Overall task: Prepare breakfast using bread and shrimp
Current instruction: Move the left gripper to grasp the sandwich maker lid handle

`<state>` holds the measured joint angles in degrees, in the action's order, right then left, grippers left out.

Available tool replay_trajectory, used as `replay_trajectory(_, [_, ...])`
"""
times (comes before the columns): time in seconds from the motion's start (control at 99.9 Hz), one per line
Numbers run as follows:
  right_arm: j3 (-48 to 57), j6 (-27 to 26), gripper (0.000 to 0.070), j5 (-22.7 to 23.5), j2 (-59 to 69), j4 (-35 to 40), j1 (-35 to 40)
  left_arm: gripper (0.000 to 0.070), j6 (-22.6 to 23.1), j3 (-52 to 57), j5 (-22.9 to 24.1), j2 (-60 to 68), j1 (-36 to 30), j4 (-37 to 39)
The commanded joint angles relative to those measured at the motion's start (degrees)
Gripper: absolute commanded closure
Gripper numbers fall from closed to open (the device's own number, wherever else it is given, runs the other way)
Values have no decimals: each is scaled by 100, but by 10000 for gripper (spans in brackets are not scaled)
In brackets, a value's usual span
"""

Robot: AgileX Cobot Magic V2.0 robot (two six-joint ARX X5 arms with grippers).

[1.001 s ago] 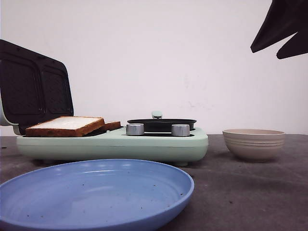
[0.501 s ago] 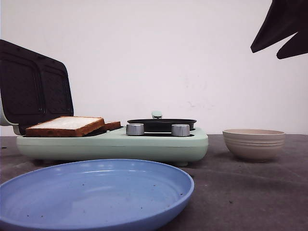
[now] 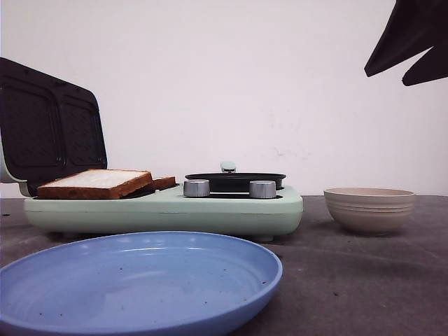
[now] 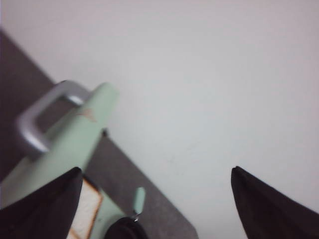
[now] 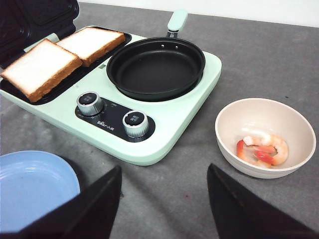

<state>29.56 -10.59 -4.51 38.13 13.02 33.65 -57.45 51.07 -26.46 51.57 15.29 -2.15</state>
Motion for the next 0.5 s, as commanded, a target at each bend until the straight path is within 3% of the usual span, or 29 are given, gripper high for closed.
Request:
replay_trajectory(0.0, [48, -55, 371, 2, 33, -55, 33, 175, -44, 114, -168, 179, 166, 52])
replay_trajectory(0.29, [48, -55, 371, 0, 35, -57, 33, 175, 37, 122, -968, 1270, 501, 485])
replay_trajectory(0.491, [48, -55, 371, 0, 35, -48, 33, 181, 293, 306, -1019, 2203, 501, 826])
